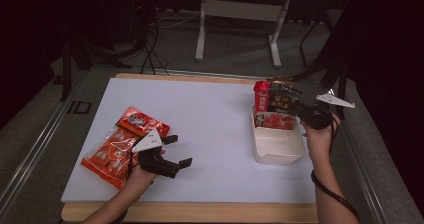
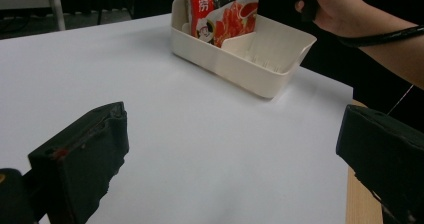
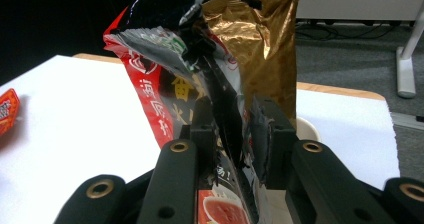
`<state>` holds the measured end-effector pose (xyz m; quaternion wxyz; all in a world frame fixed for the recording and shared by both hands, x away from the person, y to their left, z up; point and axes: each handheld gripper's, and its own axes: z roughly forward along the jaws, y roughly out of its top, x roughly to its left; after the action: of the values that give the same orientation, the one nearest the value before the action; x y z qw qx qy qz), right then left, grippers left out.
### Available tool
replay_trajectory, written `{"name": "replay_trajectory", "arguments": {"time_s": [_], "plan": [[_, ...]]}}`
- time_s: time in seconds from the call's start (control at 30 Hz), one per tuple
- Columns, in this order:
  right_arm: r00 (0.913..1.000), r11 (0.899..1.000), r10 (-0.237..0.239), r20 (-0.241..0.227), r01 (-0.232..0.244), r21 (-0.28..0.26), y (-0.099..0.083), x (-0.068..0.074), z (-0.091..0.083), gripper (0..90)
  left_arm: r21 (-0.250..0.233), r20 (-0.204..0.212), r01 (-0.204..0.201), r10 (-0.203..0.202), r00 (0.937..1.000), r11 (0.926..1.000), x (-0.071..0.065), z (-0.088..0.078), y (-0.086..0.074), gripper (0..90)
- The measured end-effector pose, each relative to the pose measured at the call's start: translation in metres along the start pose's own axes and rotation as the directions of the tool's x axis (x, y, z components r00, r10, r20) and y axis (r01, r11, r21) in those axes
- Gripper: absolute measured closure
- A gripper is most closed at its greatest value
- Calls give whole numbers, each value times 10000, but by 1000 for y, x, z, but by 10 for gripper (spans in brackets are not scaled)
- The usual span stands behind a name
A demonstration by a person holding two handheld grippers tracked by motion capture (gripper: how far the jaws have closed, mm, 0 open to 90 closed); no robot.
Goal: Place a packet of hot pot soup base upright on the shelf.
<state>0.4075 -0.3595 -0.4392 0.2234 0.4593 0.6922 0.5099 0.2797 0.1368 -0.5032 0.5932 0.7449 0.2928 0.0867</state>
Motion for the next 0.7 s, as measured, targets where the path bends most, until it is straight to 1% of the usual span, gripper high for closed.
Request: {"name": "replay_trajectory", "arguments": {"time_s": [0.1,0.17,0.23,0.33,0.4,0.47,0.57,0.6,0.67,0.7], "plan": [[9999,10000,-45,126,44,58,-2,-1,-2,741,11,-24,57,-57,10000,10000,1,0,-1,6],[9999,10000,-45,157,45,19,-4,-2,-4,744,41,-33,2,-2,10000,10000,1,-1,-1,6],[9998,9999,104,150,-104,6,-6,-4,-4,743,13,-31,35,-35,10000,10000,1,-1,0,6],[9997,9998,189,162,-190,57,-6,-4,-4,728,-2,-47,67,-68,10000,10000,2,-1,0,6],[9994,9996,274,202,-276,52,-5,-2,-5,678,74,-53,-25,26,10000,10000,2,-1,0,7],[9989,9987,467,96,-465,-201,-2,-2,-8,567,109,-6,-77,77,10000,9999,3,-1,1,7],[9982,9976,580,122,-575,-378,3,0,-15,463,193,72,-197,196,9998,9996,3,-1,2,7],[9984,9979,551,147,-546,-349,4,2,-17,445,275,126,-163,160,9998,9995,3,-1,3,7],[9987,9984,462,219,-454,-334,6,6,-22,370,374,287,-21,10,9996,9993,4,-2,5,7],[9987,9982,502,131,-497,-346,7,7,-25,343,388,362,20,-34,9993,9992,5,-3,6,7]]}}
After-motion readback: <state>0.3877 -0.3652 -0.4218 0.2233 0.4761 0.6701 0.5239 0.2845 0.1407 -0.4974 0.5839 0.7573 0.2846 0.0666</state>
